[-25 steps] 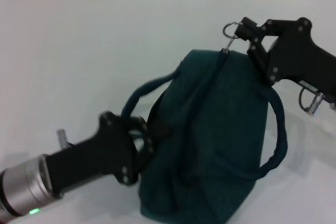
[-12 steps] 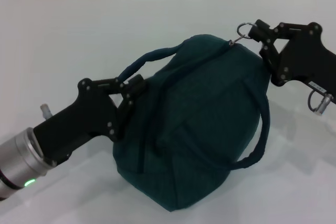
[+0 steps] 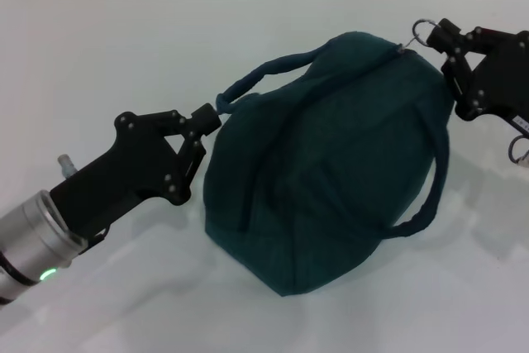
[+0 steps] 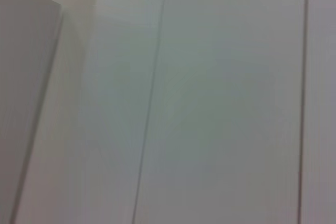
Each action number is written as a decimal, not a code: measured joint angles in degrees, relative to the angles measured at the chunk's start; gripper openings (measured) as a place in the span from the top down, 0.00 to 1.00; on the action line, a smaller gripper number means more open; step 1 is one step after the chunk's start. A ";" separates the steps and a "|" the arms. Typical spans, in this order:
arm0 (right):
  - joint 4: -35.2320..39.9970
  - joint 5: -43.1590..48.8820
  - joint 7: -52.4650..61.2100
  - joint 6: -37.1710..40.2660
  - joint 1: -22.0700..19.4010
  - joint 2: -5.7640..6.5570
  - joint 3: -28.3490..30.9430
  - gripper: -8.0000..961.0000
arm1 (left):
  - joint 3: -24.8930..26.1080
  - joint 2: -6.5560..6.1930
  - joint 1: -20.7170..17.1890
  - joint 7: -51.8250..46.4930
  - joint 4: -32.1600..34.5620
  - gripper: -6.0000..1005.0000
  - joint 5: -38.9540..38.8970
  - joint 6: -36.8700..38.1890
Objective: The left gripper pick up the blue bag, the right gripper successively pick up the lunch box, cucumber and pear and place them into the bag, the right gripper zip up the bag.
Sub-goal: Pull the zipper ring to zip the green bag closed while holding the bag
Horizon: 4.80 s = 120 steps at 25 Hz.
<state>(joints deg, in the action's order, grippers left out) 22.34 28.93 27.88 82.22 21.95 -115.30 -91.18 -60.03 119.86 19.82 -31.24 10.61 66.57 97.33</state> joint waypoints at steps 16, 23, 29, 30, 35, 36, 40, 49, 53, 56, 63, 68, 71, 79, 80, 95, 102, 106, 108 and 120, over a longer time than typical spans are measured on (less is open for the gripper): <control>-0.05 0.63 -0.13 1.06 0.54 -0.23 -0.40 0.97 | -0.67 -0.77 4.58 -22.84 5.99 0.90 -4.34 3.89; -0.19 0.67 -0.19 1.26 1.06 -0.20 -0.41 0.97 | -2.58 0.11 7.49 -48.81 28.12 0.69 14.24 -5.95; -0.22 0.69 -0.33 1.27 1.36 -0.26 -0.41 0.97 | -11.94 0.13 10.27 -50.14 29.90 0.44 14.85 -14.49; -0.22 0.69 -0.33 1.27 1.42 -0.26 -0.40 0.97 | -12.53 0.15 10.30 -50.13 30.11 0.40 14.85 -15.08; -0.22 0.69 -0.35 1.26 1.63 -0.37 -0.40 0.97 | -16.89 0.24 10.12 -49.92 32.46 0.25 14.83 -19.91; -0.22 0.69 -0.35 1.25 1.65 -0.37 -0.40 0.97 | -17.23 0.24 10.00 -49.81 32.78 0.26 14.84 -20.29; -0.20 0.69 -0.37 1.25 1.73 -0.41 -0.40 0.97 | -17.62 0.26 9.63 -48.54 33.20 0.30 14.88 -20.64; -0.18 0.69 -0.22 1.27 1.53 -0.45 -0.40 0.97 | -18.36 0.15 5.56 -38.61 32.74 0.57 9.61 -19.11; -0.16 0.67 0.85 1.54 1.39 -0.41 -0.97 0.97 | -18.25 0.06 3.18 -34.01 31.74 0.66 7.31 -17.04; 0.24 0.69 3.08 2.20 1.79 -0.09 -2.86 0.97 | -18.01 -0.02 2.13 -30.71 29.62 0.72 5.30 -15.22; -0.10 1.15 5.35 3.21 3.64 -0.22 -4.22 0.97 | -17.79 -0.11 -0.62 -24.58 27.60 0.78 2.75 -14.45; -0.28 1.39 7.10 2.51 3.87 -0.17 -3.93 0.97 | -17.80 -0.15 -3.55 -19.90 26.35 0.83 -1.10 -14.24; -0.63 1.42 7.07 1.09 3.93 -0.09 -3.84 0.97 | -17.81 -0.15 -4.44 -15.93 24.17 0.85 -3.90 -12.83; -0.65 1.06 6.90 -1.87 4.08 -0.12 -3.34 0.96 | -17.84 -0.49 -3.37 -10.59 19.29 0.89 -4.73 -8.20; -0.65 1.03 6.91 -1.93 4.03 -0.13 -3.30 0.95 | -17.84 -0.50 -3.35 -10.57 19.20 0.89 -4.70 -8.28; -2.15 0.88 6.36 -2.87 2.83 -0.15 -2.69 0.95 | -16.34 -0.40 -3.39 -10.39 18.28 0.94 -4.55 -9.11; -2.30 0.85 6.09 -2.41 2.22 0.13 -2.04 0.95 | -16.33 -0.40 -3.44 -10.21 18.28 0.94 -4.93 -8.82; -2.30 2.25 5.73 -3.76 2.32 0.46 -2.16 0.87 | -16.48 -0.24 -3.39 -9.01 18.29 0.94 -4.80 -8.80; -2.30 3.86 5.74 -4.68 2.41 0.45 -2.24 0.86 | -16.66 -0.19 -3.38 -8.84 18.30 0.94 -4.89 -8.74; -1.44 7.24 5.56 -9.16 5.49 -0.69 -3.33 0.77 | -16.88 -0.15 -2.52 -8.89 18.39 0.94 -4.95 -7.88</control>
<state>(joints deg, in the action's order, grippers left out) 20.90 36.18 33.44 73.06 27.44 -115.99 -94.51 -76.91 119.71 17.29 -40.12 29.00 61.62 89.45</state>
